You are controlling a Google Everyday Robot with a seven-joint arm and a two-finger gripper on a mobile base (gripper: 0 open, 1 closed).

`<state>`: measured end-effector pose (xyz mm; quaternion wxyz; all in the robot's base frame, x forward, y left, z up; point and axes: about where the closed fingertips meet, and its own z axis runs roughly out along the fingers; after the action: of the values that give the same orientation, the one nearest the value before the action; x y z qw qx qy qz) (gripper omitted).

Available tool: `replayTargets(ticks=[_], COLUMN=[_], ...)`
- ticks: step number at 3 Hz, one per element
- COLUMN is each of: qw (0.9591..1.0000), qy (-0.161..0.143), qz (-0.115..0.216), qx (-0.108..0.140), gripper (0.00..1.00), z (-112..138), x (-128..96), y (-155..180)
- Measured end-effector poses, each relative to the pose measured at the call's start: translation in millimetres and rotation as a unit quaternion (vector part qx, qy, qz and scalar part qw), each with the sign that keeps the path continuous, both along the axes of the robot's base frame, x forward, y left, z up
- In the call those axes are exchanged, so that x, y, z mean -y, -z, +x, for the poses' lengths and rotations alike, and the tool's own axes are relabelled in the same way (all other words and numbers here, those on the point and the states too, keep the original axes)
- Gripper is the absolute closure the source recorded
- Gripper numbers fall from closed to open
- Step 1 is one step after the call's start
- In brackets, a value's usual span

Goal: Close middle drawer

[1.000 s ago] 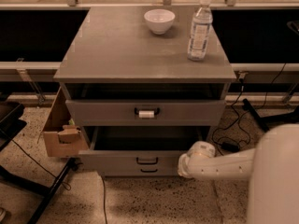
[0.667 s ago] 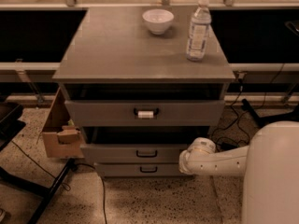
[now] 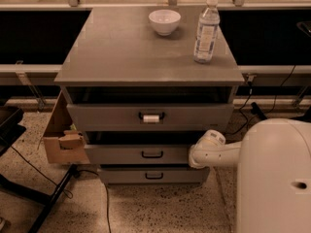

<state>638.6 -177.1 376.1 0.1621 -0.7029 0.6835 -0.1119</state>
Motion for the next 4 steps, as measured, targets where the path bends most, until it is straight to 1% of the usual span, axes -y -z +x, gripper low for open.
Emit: replayTargets(ticks=[1, 2, 3, 4], qw=[1.0, 1.0, 1.0, 1.0], qy=[0.001, 0.001, 0.001, 0.001], qz=[-0.006, -0.006, -0.006, -0.006], qx=[-0.003, -0.003, -0.003, -0.003], gripper=[0.97, 0.75, 0.43, 0.2], z=[14.0, 14.0, 13.9, 13.9], x=[5.6, 5.6, 5.6, 5.6], y=[-3.4, -3.4, -3.3, -3.3])
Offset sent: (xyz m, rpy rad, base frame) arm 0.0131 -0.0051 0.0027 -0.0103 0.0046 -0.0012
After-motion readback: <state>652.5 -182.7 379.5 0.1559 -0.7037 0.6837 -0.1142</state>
